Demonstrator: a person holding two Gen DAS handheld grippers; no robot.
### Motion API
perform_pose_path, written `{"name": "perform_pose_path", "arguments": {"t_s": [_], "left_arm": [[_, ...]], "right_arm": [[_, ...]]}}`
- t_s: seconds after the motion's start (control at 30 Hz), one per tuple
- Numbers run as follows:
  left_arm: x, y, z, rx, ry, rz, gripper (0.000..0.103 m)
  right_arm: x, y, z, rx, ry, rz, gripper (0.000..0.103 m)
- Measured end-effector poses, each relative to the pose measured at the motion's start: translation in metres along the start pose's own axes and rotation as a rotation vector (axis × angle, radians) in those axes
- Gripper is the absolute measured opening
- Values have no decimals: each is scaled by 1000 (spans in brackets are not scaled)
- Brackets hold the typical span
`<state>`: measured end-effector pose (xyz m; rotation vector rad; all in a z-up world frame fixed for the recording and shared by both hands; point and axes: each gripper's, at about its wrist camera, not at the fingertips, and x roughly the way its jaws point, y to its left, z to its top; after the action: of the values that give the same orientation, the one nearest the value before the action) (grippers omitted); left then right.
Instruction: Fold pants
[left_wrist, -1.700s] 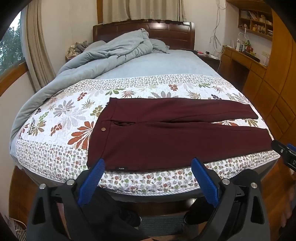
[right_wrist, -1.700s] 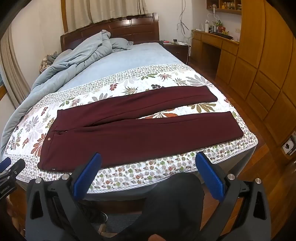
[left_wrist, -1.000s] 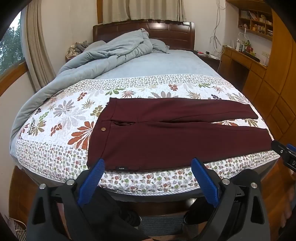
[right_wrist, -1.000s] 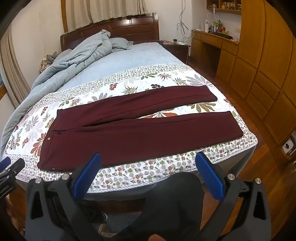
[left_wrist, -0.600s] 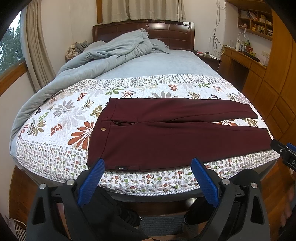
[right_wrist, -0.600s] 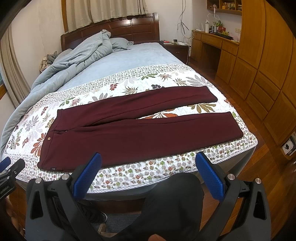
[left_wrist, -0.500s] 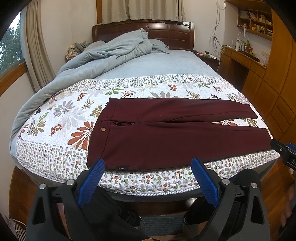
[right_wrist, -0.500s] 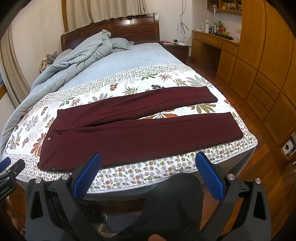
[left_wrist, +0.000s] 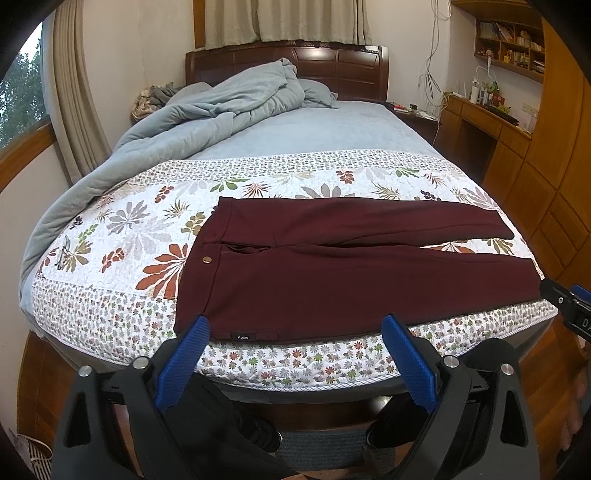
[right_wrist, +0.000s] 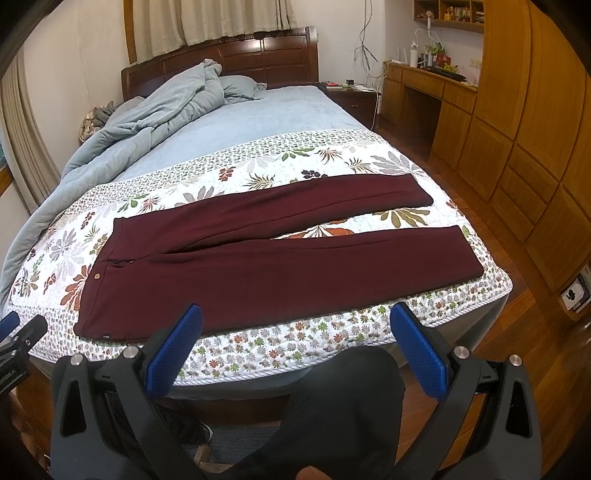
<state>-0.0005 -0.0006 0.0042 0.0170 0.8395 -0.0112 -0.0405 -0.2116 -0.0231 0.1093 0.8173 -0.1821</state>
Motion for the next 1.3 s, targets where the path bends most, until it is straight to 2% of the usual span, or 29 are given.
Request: {"name": "perform_pose_path", "arguments": {"t_s": [1.3], "left_arm": [[4, 2, -3, 1, 7, 3, 95]], "right_arm": [[6, -3, -9, 6, 20, 2, 101]]}}
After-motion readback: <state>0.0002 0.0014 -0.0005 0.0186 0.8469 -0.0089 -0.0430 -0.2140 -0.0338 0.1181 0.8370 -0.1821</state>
